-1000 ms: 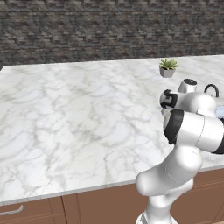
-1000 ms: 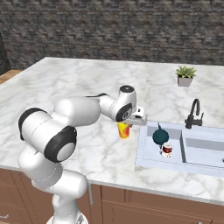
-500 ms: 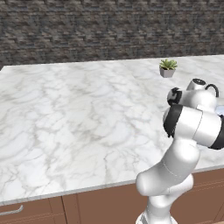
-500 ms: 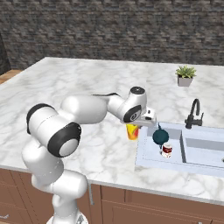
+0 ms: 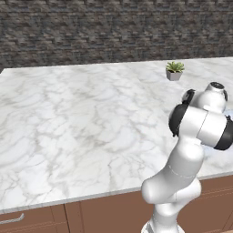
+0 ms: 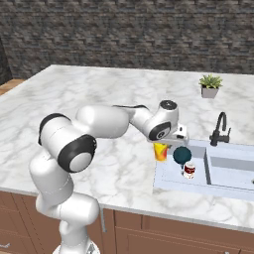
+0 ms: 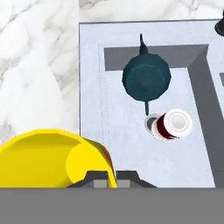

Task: Pick the cup and teapot and place them in the sink. Then turn on the water.

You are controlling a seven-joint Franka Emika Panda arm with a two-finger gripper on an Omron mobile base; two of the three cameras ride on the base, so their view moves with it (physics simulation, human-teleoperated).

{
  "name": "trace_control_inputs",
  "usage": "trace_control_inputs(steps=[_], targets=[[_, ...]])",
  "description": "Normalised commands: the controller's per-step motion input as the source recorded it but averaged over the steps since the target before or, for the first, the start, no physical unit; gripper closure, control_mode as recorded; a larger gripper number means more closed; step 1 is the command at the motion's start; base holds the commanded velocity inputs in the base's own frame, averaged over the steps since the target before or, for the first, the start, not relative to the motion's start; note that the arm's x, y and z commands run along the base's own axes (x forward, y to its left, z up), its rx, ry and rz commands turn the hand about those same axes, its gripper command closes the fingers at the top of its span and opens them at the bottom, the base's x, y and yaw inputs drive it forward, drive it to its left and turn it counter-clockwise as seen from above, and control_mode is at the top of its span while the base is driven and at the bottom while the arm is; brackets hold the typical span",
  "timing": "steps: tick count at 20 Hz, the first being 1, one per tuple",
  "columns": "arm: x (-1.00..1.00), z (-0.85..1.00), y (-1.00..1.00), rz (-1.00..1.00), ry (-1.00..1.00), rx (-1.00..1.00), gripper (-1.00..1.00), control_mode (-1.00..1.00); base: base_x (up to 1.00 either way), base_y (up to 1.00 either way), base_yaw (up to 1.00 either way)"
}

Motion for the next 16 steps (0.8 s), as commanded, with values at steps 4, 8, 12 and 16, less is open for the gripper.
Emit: trace_control_inputs(steps=[4, 8, 12, 16], targets=[[-0.06, 0.00, -0.43, 0.00, 0.00, 0.00, 1.00, -1.00, 0.00, 0.00, 0.00], [-0.19, -0.04, -0.26, 0.00, 0.00, 0.00, 1.00, -1.00, 0.00, 0.00, 0.00], [-0.22, -0.12, -0.15, 0.00, 0.00, 0.00, 1.00, -1.00, 0.00, 0.00, 0.00], [-0.13, -0.18, -0.09, 0.00, 0.00, 0.00, 1.00, -1.00, 0.00, 0.00, 0.00]])
